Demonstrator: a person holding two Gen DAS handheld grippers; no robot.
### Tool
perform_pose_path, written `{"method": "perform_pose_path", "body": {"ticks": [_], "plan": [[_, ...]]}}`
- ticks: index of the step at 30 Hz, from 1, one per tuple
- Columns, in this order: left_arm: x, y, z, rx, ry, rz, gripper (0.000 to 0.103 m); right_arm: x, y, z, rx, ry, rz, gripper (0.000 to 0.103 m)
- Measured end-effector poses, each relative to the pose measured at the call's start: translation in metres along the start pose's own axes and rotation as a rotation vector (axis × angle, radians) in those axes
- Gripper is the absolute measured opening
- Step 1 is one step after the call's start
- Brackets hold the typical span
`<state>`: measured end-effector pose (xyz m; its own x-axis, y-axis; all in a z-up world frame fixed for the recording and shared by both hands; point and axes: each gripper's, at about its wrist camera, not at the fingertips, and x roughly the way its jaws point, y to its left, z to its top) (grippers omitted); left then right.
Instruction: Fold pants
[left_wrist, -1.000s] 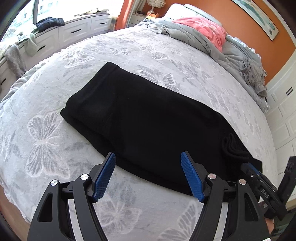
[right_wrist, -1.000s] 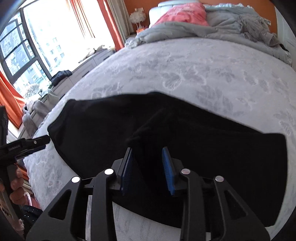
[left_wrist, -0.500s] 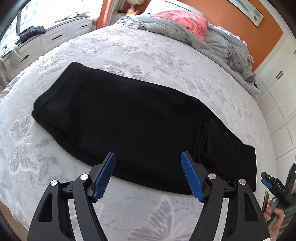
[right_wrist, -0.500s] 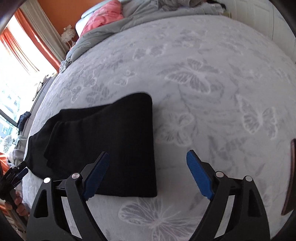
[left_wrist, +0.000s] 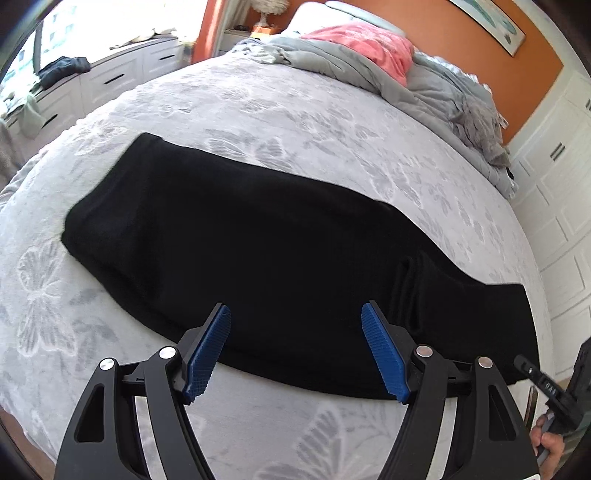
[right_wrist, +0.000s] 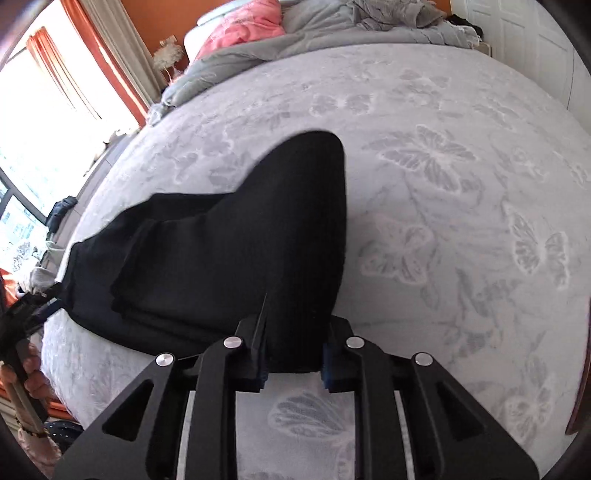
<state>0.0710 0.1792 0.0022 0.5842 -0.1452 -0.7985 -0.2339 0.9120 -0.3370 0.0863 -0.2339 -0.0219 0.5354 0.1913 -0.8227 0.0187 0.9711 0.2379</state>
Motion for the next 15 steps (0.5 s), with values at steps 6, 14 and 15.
{"method": "perform_pose_path", "body": {"ticks": [6,14,15], "plan": [[-0.007,0.103,0.027,-0.363,-0.048,0.026,0.074,0.017,0.002,-0.004,0.021,0.039,-0.027,0.027],[0.042,0.167,0.041,-0.605,0.024,-0.103,0.084,0.027,-0.013,-0.012,0.116,0.093,0.047,0.051],[0.041,0.168,0.041,-0.627,0.014,-0.124,0.085,0.031,-0.010,-0.012,0.122,0.092,0.051,0.050]]}}
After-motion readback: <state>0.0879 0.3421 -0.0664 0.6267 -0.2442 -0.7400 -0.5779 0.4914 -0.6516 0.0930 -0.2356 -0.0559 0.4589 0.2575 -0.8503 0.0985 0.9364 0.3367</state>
